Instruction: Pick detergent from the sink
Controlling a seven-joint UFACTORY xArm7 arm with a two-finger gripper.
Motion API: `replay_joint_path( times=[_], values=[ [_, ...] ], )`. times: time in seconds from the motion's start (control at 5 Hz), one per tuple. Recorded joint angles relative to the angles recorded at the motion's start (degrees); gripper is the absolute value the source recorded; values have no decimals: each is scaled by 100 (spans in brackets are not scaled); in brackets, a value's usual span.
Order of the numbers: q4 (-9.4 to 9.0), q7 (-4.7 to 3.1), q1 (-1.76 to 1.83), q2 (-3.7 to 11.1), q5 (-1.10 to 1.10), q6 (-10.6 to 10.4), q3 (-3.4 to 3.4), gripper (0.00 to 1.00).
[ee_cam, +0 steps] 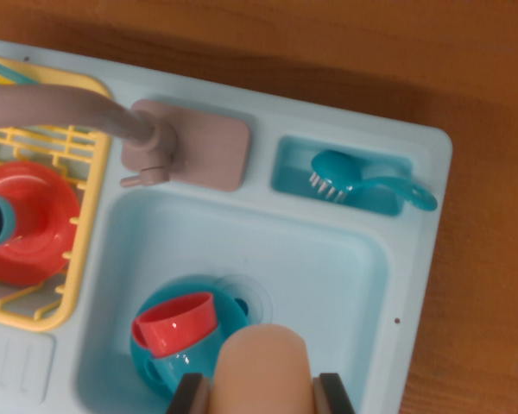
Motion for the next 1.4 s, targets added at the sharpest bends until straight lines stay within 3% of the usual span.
replay_joint_path(
  times=[0.6,1.4],
  values=[
    [189,29,2,-62,-23,249,-5,100],
    [262,40,3,-86,-32,345,-8,100]
  ],
)
